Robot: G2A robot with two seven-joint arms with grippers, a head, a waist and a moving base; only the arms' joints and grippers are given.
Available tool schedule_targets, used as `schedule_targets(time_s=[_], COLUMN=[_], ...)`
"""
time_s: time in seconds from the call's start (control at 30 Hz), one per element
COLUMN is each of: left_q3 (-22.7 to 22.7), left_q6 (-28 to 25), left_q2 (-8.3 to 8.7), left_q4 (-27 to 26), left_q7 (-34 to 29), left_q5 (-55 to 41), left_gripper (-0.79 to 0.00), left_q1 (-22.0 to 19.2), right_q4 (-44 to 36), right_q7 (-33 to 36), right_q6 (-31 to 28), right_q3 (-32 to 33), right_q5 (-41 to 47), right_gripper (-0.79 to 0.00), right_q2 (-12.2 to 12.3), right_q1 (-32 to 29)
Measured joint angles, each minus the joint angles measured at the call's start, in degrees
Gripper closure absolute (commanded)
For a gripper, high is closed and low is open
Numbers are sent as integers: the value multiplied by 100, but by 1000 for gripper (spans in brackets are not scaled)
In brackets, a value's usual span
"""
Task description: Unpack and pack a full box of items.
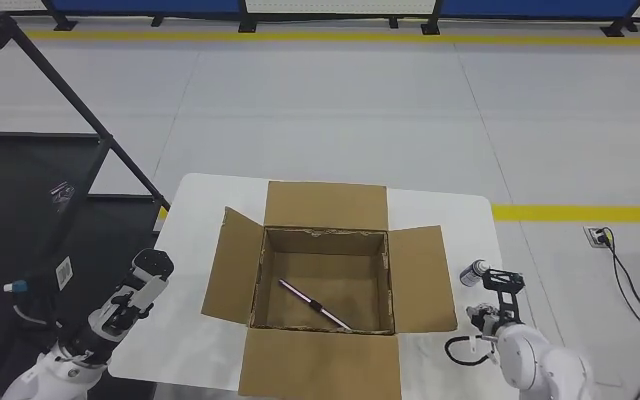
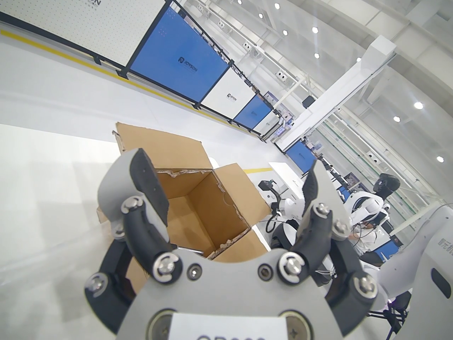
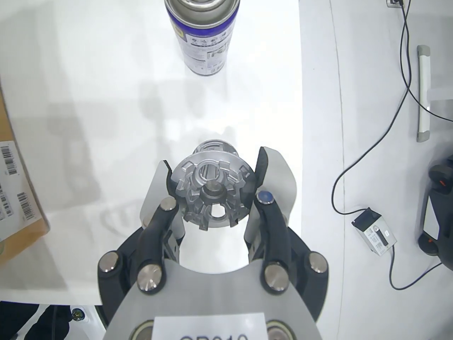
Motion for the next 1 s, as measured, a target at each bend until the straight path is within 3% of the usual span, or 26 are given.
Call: schedule_targets(time_s=[0.07, 0.13, 0.43, 0.63, 0.83, 0.93, 1.0], left_q3=[0, 0, 0, 0, 0, 0, 0], left_q6=[0, 0, 0, 0, 0, 0, 0], left_q2=[0, 0, 0, 0, 0, 0, 0], left_q4=[0, 0, 0, 0, 0, 0, 0], left_q7=[0, 0, 0, 0, 0, 0, 0], left_q5=[0, 0, 0, 0, 0, 0, 0], left_gripper=[-785, -785, -785, -785, -785, -785, -785], left_q1=[0, 0, 0, 0, 0, 0, 0], right_q4=[197, 375, 960, 964, 1001, 1026, 1027], right_q7=[-1, 50, 151, 211, 250, 248, 237], right_q6=[6, -27, -121, -173, -192, -189, -166], right_q3=[-34, -52, -100, -58, -54, -59, -60], right_q5=[1, 14, 141, 220, 301, 328, 344], right_gripper=[-219, -219, -369, -391, -573, -785, -785], right_q2=[1, 6, 25, 46, 62, 69, 73], right_q1=[156, 291, 744, 786, 802, 814, 814])
